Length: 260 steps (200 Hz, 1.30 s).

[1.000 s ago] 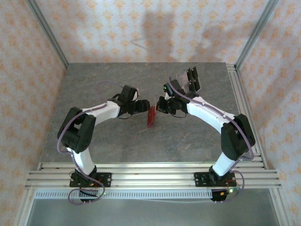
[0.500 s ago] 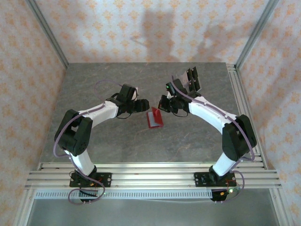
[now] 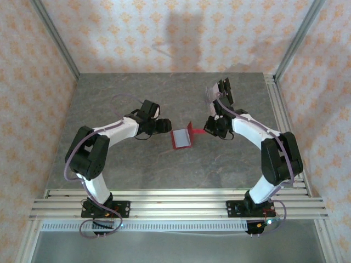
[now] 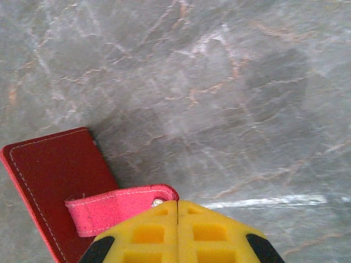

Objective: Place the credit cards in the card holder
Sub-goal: Open the card holder at the center of the table.

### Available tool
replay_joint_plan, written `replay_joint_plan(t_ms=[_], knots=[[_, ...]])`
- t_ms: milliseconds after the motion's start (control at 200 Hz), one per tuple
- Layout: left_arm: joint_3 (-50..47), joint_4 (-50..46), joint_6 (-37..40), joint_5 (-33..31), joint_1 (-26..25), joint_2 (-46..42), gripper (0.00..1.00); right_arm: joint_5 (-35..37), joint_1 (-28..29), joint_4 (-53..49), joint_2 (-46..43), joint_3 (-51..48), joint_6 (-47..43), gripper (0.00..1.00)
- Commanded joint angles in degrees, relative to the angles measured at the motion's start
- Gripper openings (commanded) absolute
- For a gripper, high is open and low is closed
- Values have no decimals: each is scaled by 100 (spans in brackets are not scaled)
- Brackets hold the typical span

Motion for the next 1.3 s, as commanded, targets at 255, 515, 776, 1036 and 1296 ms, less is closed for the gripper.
replay_joint_plan(t_ms=[255,515,776,1036,1296], knots=[[305,-639,190,-265,-180,179,64,727,-61,-420,465,-450,-660,0],[623,-1008,333,-333,-217,322,64,455,-43,-514,-384,-405,-368,34],[854,-1122,425,-333,-215,455,64,308,444,-781,-1082,260,-111,31],[922,-1133,152,-572,-220,525,64,-66,1188,-309,207,1261,27,24],[961,-1284,152,-689,-220,381,65,-27,1015,194,848,319,-35,8]])
